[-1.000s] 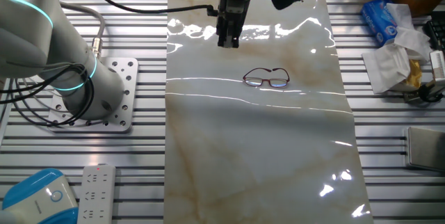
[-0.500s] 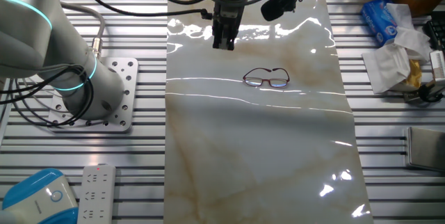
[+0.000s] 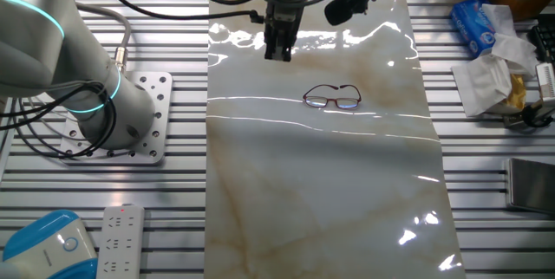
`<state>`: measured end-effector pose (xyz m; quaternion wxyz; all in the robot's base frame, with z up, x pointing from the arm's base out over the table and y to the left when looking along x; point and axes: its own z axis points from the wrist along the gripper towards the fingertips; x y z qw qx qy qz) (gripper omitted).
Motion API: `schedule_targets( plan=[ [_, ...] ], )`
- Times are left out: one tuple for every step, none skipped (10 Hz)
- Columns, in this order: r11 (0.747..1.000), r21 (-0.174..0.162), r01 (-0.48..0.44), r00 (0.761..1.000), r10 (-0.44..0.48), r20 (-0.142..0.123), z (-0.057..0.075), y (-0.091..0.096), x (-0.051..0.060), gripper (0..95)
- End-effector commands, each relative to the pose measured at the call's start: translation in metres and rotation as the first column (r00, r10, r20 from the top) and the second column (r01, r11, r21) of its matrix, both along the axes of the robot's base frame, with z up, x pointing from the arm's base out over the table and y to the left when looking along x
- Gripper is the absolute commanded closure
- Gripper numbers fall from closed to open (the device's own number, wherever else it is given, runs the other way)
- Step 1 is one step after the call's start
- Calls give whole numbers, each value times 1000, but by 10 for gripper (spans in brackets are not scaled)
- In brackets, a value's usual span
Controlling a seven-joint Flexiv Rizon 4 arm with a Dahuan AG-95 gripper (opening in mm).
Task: Unfold the leg of the glasses (with one hand)
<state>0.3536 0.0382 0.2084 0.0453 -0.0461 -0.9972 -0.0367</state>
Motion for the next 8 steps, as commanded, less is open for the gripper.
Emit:
schedule_targets(
  plan=[
    [1000,4,-15,1000,15,-2,1,1,0,950],
    [1000,9,-30,1000,30,-1,1,1,-2,950],
    [999,23,-34,999,34,2,2,1,-4,950],
    [999,27,-33,999,33,3,3,3,-5,950],
    [999,33,-29,1000,29,2,4,7,-6,950],
    [998,39,-41,999,41,6,5,8,-7,950],
    [998,56,-35,999,35,-1,5,8,-7,950],
    [997,68,-33,999,34,-6,5,8,-7,950]
  ],
)
